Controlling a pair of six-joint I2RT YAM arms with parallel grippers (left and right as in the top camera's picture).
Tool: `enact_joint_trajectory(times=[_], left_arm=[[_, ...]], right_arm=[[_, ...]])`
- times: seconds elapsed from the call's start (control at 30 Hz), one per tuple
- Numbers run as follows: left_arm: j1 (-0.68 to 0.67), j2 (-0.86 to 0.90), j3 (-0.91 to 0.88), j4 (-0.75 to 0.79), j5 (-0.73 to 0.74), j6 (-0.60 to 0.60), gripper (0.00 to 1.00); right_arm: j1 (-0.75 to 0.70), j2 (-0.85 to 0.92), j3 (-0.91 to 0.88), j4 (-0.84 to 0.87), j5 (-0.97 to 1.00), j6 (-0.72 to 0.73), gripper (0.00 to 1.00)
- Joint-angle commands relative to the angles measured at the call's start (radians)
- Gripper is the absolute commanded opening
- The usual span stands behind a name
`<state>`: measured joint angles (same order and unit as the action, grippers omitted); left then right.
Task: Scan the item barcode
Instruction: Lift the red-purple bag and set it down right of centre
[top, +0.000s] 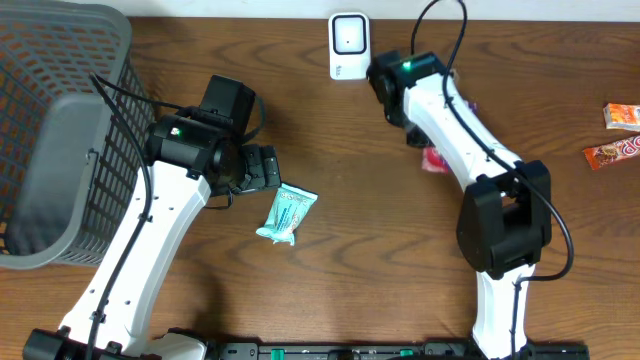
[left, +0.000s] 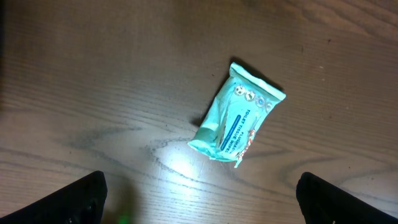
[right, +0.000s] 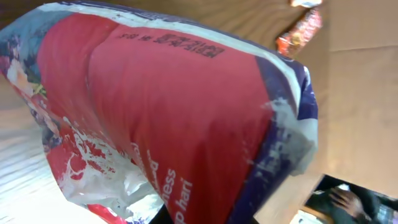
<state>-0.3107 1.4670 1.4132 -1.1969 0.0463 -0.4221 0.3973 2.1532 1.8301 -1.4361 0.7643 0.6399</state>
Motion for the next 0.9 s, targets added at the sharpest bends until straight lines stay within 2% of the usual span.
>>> enact_joint_trajectory(times=[0.0,0.1,0.2,0.3,0.47,0.57,0.7,0.87], left_arm=[[-0.003,0.003,-0.005,-0.003,-0.009,0.006,0.98],[-0.003,0.003,-0.005,-0.003,-0.008,0.006,0.98],[-0.003,0.003,-0.005,-0.003,-0.009,0.006,0.98],[-0.003,0.003,-0.005,-0.003,-0.009,0.006,0.98],[-0.003,0.003,-0.005,-0.003,-0.008,0.006,0.98],[-0.003,0.003,-0.005,-0.003,-0.009,0.006,0.98],[-0.003,0.003,-0.005,-0.003,-0.008,0.006,0.98],[-0.003,0.003,-0.005,-0.003,-0.009,0.006,0.98]], right_arm=[[0.035,0.013,-0.052,0.035,0.072,0.062,0.05],[0.087,0.013,-0.056,0.096,-0.051,0.061,0.08],[0.152,0.013,-0.056,0.2,-0.196,0.008,0.2],[0.212,0.013,-0.056,0.268,-0.273,-0.016,0.37],[0.293,0.013,-0.05,0.315,-0.275,-0.009,0.72],[0.3,0.012,0.011,0.279,-0.277,0.001,0.73],[0.244,0.012,0.186,0.154,-0.323,-0.013,0.81],[0.147,0.012,0.359,0.072,-0.524,-0.233,0.96]])
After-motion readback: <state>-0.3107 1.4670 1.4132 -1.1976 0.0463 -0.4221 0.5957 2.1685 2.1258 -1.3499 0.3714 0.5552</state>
